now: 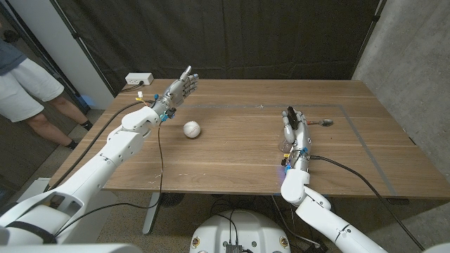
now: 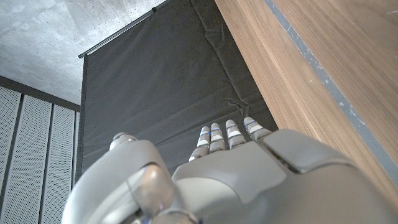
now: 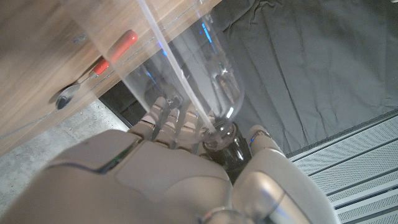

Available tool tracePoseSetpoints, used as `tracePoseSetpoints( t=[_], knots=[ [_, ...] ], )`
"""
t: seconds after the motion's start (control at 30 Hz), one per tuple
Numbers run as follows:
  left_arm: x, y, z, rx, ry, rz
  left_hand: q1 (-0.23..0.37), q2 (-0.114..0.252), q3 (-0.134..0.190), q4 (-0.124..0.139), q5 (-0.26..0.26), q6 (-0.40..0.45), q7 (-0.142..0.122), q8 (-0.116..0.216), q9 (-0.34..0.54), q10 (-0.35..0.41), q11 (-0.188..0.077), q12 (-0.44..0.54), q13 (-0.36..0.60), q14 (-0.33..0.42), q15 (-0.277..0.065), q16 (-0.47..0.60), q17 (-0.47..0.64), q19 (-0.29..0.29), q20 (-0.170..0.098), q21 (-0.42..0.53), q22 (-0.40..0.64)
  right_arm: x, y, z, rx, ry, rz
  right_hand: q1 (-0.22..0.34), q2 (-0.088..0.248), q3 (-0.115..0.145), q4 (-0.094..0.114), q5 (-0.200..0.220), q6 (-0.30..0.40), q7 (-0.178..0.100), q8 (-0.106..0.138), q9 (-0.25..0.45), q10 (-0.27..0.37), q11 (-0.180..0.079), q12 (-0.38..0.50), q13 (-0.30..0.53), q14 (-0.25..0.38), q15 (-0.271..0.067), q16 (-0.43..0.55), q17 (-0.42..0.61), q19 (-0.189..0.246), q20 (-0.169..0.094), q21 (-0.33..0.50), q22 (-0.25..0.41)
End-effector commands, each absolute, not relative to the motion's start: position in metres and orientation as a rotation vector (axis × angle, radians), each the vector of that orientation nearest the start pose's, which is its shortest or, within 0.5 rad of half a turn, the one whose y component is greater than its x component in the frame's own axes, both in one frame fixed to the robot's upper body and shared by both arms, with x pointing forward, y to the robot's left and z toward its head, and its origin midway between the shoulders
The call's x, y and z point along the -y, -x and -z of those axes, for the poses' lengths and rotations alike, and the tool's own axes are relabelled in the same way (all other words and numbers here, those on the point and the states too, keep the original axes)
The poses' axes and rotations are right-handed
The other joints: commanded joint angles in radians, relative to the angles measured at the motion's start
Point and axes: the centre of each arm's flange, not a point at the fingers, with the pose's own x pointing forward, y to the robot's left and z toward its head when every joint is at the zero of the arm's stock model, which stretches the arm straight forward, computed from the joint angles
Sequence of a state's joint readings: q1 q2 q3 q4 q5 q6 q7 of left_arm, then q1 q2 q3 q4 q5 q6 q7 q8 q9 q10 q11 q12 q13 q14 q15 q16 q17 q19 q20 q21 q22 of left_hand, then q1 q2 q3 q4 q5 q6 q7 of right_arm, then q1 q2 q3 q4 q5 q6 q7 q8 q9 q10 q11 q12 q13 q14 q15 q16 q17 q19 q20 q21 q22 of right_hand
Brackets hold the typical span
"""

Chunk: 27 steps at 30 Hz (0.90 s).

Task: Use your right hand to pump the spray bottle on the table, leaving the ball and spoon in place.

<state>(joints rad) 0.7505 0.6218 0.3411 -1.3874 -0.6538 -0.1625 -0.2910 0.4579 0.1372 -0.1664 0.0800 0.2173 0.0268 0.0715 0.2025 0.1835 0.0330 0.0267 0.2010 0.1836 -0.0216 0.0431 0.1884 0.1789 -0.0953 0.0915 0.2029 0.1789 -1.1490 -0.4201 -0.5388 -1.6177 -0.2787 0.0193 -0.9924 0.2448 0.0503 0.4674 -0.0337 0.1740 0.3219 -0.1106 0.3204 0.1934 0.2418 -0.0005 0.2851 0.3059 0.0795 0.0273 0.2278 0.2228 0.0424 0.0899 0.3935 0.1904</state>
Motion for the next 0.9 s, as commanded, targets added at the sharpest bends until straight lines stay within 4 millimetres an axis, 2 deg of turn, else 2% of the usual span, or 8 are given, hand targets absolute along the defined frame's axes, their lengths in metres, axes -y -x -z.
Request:
tracePoseSetpoints(
  t=[0.03,0.07,0.2,0.37,0.5,0.67,0.73,0.9],
  knots=[
    [-0.289,-0.634,-0.049,0.627,-0.149,0.453,0.007,0.004,-0.005,0.006,-0.002,0.006,-0.001,-0.005,0.005,0.007,-0.004,0.002,0.006,-0.004,0.002,-0.001,0.004,-0.002,0.004,0.001,0.005,0.200,-0.542,0.138,0.759,0.494,0.500,0.011,-0.017,0.000,-0.018,-0.001,0.011,-0.003,0.001,0.003,0.016,0.002,0.007,-0.005,0.021,0.001,-0.001,-0.003,0.019,0.031,0.006,0.000],
    [-0.289,-0.634,-0.049,0.630,-0.147,0.454,0.007,0.004,-0.005,0.006,-0.002,0.006,-0.001,-0.005,0.005,0.007,-0.003,0.002,0.006,-0.004,0.003,-0.001,0.004,-0.002,0.004,0.001,0.005,0.200,-0.542,0.138,0.757,0.496,0.494,0.013,-0.021,-0.002,-0.023,-0.001,0.013,-0.001,-0.001,0.003,0.023,0.004,0.009,-0.008,0.028,0.003,0.000,-0.006,0.034,0.040,0.010,-0.001],
    [-0.288,-0.634,-0.051,0.637,-0.148,0.455,0.008,0.004,-0.005,0.006,-0.002,0.005,-0.001,-0.005,0.005,0.005,-0.006,0.001,0.006,-0.004,0.002,-0.001,0.004,-0.002,0.001,0.001,0.005,0.200,-0.541,0.137,0.762,0.508,0.482,0.014,-0.029,-0.008,-0.032,-0.001,0.021,0.003,-0.002,0.004,0.034,0.013,0.013,-0.013,0.044,0.006,0.002,-0.009,0.051,0.045,0.014,-0.001],
    [-0.285,-0.636,-0.052,0.635,-0.153,0.466,0.008,0.004,-0.005,0.006,-0.002,0.005,0.000,-0.005,0.005,0.007,-0.002,0.002,0.006,-0.004,0.002,-0.001,0.004,-0.001,-0.001,0.002,0.005,0.200,-0.541,0.135,0.764,0.517,0.447,0.013,-0.041,-0.017,-0.041,0.000,0.030,0.011,-0.006,0.004,0.050,0.016,0.018,-0.020,0.059,0.007,0.002,-0.012,0.085,0.027,0.022,-0.002],
    [-0.285,-0.638,-0.051,0.622,-0.152,0.470,0.009,0.004,-0.005,0.006,-0.002,0.005,0.002,-0.005,0.005,0.006,-0.001,0.002,0.006,-0.004,0.004,-0.001,0.004,-0.001,-0.008,0.002,0.005,0.201,-0.542,0.134,0.763,0.511,0.409,0.000,-0.065,-0.035,-0.046,-0.003,0.011,0.031,-0.021,0.004,0.053,0.038,0.017,-0.029,0.062,0.011,-0.002,-0.014,0.101,0.013,0.023,-0.002],
    [-0.286,-0.640,-0.052,0.630,-0.146,0.468,0.009,0.004,-0.006,0.007,-0.002,0.006,0.002,-0.004,0.005,0.007,0.002,0.002,0.006,-0.004,0.005,-0.001,0.004,-0.001,-0.011,0.002,0.005,0.200,-0.545,0.129,0.765,0.509,0.339,-0.028,-0.101,-0.064,-0.047,-0.005,-0.025,0.034,-0.047,0.003,0.037,0.054,0.007,-0.041,0.062,0.020,-0.009,-0.018,0.127,0.010,0.024,-0.004],
    [-0.286,-0.641,-0.052,0.630,-0.147,0.470,0.010,0.004,-0.006,0.007,-0.002,0.006,0.002,-0.005,0.005,0.007,0.002,0.002,0.006,-0.003,0.004,-0.001,0.004,-0.001,-0.011,0.002,0.005,0.199,-0.545,0.128,0.764,0.508,0.330,-0.031,-0.104,-0.067,-0.047,-0.005,-0.028,0.032,-0.049,0.003,0.033,0.055,0.005,-0.043,0.062,0.021,-0.010,-0.018,0.131,0.010,0.024,-0.004],
    [-0.288,-0.643,-0.052,0.632,-0.140,0.470,0.010,0.004,-0.006,0.007,-0.002,0.007,0.002,-0.004,0.005,0.007,0.002,0.002,0.006,-0.002,0.004,0.000,0.004,-0.001,-0.012,0.002,0.005,0.198,-0.549,0.127,0.734,0.510,0.310,-0.045,-0.118,-0.081,-0.047,-0.003,-0.045,0.036,-0.062,0.003,0.036,0.060,0.003,-0.050,0.074,0.026,-0.009,-0.020,0.150,0.026,0.026,-0.005]
  ],
)
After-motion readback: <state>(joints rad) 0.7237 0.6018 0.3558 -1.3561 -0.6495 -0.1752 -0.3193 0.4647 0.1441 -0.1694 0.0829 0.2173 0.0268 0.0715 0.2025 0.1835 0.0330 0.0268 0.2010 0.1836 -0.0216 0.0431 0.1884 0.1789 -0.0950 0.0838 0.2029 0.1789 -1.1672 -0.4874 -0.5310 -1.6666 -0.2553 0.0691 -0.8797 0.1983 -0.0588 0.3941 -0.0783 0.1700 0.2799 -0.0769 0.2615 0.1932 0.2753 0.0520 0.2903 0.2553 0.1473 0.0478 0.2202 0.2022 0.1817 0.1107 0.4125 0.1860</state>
